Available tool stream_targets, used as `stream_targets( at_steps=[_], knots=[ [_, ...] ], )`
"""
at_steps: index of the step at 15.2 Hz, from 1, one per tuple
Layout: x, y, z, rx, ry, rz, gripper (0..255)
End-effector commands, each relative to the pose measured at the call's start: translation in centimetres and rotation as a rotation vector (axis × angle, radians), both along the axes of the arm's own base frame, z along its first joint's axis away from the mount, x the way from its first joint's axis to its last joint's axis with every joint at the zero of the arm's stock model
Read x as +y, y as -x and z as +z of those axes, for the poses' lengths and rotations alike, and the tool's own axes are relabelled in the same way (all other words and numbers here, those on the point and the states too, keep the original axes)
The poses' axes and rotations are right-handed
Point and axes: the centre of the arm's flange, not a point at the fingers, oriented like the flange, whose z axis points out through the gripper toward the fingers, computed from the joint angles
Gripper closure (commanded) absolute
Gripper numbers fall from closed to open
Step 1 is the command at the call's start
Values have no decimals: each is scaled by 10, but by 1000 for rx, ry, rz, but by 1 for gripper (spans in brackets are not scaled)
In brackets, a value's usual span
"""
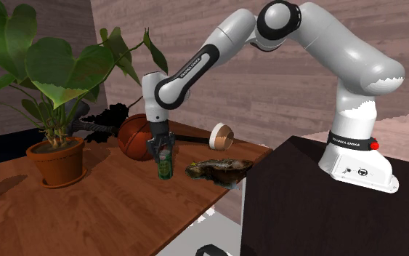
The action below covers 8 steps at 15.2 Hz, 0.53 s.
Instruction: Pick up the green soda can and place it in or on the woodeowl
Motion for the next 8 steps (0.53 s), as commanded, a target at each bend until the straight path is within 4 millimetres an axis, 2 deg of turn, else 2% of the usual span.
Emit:
stream_targets(
  at_steps=[1, 8],
  knots=[
    [0, 0, 8, 0, 0, 0, 255],
    [0, 0, 45, 0, 0, 0, 255]
  ],
)
